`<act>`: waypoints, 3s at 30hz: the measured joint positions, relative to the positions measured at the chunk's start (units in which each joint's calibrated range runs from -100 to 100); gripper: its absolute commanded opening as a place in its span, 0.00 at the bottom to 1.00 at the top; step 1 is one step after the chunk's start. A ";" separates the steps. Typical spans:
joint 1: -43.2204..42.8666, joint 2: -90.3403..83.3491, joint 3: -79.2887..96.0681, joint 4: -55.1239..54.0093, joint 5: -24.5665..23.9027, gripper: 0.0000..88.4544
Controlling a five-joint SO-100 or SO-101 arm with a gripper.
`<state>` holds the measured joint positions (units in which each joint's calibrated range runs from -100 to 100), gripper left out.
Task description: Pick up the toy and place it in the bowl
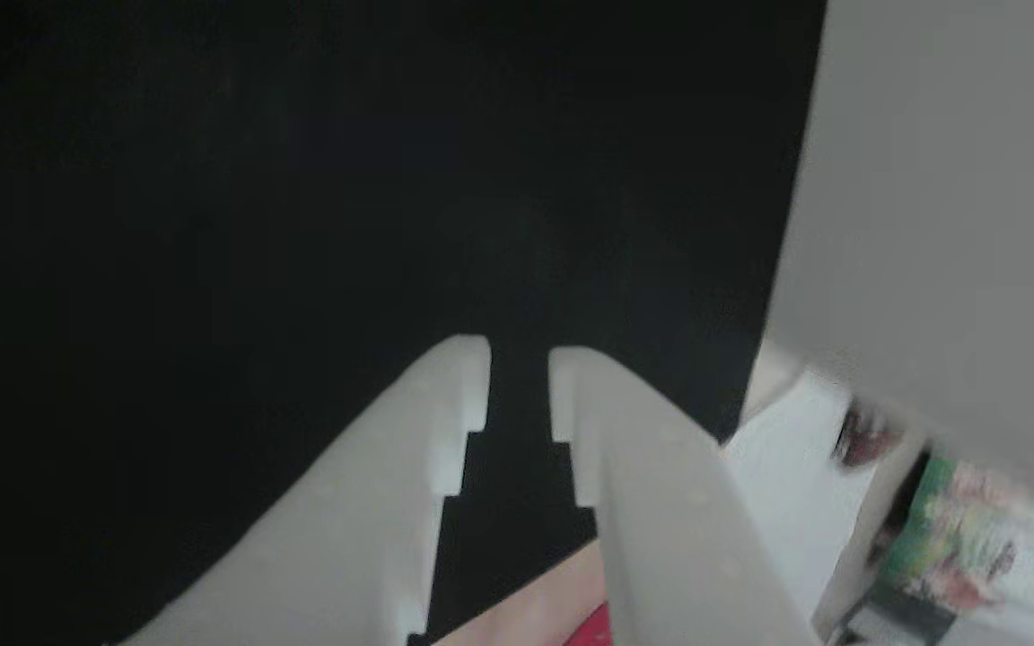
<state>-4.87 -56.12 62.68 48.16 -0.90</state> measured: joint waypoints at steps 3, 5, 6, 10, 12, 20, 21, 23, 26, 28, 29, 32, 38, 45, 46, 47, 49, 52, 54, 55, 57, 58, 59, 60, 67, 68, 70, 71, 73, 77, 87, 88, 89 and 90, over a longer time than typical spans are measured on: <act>-1.17 8.58 -6.33 -0.17 0.00 0.03; -3.00 12.82 -10.30 -0.17 0.00 0.03; -3.91 16.90 -13.51 -0.17 0.00 0.03; -7.07 25.40 -20.03 -0.17 -0.15 0.03; -8.66 30.39 -23.33 -0.17 0.05 0.03; -14.81 46.71 -35.24 0.08 0.31 0.03; -14.90 47.79 -36.09 0.42 0.31 0.03; -14.90 50.87 -39.58 2.36 0.05 0.03; -15.81 55.29 -44.87 7.01 0.05 0.03; -15.23 58.28 -49.03 9.29 0.05 0.03; -15.23 59.53 -50.73 10.81 0.05 0.03; -15.98 63.28 -55.64 13.68 0.21 0.03; -16.56 68.03 -61.79 16.80 0.05 0.03; -17.06 68.03 -62.26 16.80 0.05 0.03; -17.31 68.03 -62.26 16.80 0.05 0.03; -17.56 68.03 -62.26 16.80 0.05 0.03; -17.73 68.03 -62.26 16.88 0.05 0.03; -17.31 68.03 -62.26 18.57 0.05 0.03; -17.31 68.03 -62.26 19.42 0.05 0.03; -17.39 68.03 -62.26 19.50 0.05 0.03; -17.64 68.03 -62.26 19.67 0.05 0.03; -17.64 68.03 -62.26 19.76 0.05 0.03; -17.64 68.03 -62.26 19.76 0.05 0.03; -17.64 68.03 -62.26 19.76 0.05 0.03; -17.64 68.03 -62.26 19.76 0.05 0.03; -17.48 68.03 -62.26 19.76 0.31 0.03; -17.31 68.03 -62.26 19.76 1.34 0.03; -17.23 68.03 -62.26 19.76 2.93 0.03; -17.39 68.03 -62.26 19.76 7.10 0.03; -17.64 68.03 -62.26 19.76 13.23 0.03; -18.14 68.03 -62.26 20.26 19.10 0.03; -18.14 68.03 -62.26 20.26 19.10 0.03; -18.23 68.03 -62.26 20.26 19.10 0.03; -18.31 68.03 -62.26 20.26 19.10 0.04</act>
<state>-23.18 11.91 0.43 68.43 18.20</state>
